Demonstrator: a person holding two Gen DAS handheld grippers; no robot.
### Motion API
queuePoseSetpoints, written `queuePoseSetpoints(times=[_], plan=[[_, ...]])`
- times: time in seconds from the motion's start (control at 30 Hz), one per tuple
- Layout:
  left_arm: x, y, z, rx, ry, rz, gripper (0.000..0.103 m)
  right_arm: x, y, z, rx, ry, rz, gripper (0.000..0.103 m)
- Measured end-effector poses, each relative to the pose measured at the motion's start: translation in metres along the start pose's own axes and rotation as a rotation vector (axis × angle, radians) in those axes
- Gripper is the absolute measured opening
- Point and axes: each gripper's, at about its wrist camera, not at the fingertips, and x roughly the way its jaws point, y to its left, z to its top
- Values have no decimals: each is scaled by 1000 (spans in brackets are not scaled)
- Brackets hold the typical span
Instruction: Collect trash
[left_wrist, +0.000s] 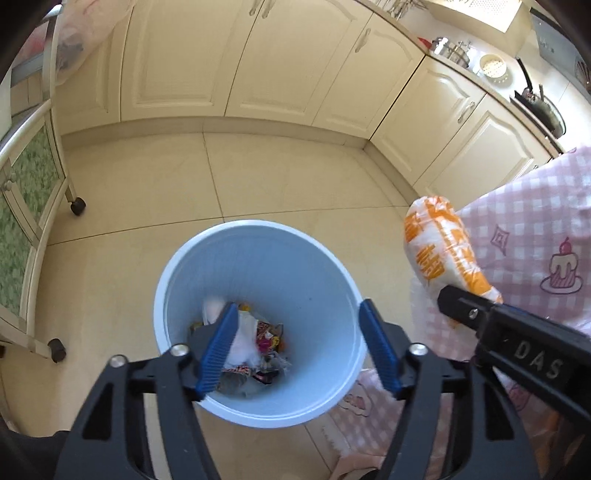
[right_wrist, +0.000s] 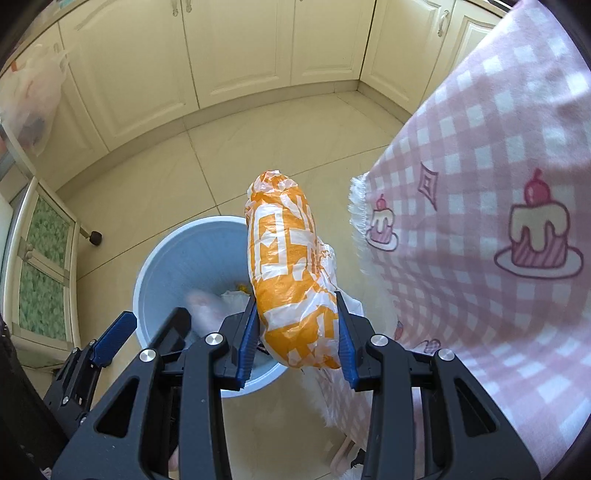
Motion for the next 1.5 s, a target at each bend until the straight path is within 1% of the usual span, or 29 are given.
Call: queuePoseSetpoints(times=[0.07,0.23,0.43,0.6,0.67,0.77,0.87,1.03,1.13,1.17,1.23,1.27,1.3,1.4,1.5], plan=[[2,1,1,7,4,12,70,-1,3,0,-4,0,-2,35],[3,5,2,4,6,25,71,0,9,2,1,-4,9,35],[2,6,2,22,15,34,71,-8,12,9,4,-31,18,37],[-7,4,5,31,5,50,71,-22,13,16,-14,-72,37,46],[-12,2,6,39,3,53,71,-29,14,18,-30,-94,24,52],[-25,-5,13,72,-4,73,71,-46,15,22,-48,-136,3,55],[-43,-14,21,102,-15,81,71,-66,19,25,-76,-177,-8,55],[-90,-35,43,145,-74,63,71,-130,21,29,-116,-293,-90,56],[-126,-51,54,199,-109,42,71,-174,19,26,-122,-363,-138,61],[-141,-56,56,215,-129,35,74,-192,17,25,-120,-388,-156,63],[-168,-66,59,232,-158,15,79,-222,12,20,-107,-430,-172,64],[-180,-71,59,238,-169,1,80,-240,8,16,-94,-451,-183,67],[-197,-80,60,255,-180,-17,80,-253,4,14,-85,-466,-184,68],[-236,-100,60,292,-206,-26,80,-305,-9,0,-56,-536,-210,71],[-281,-114,63,294,-258,-67,82,-352,-21,-17,-31,-598,-213,74]])
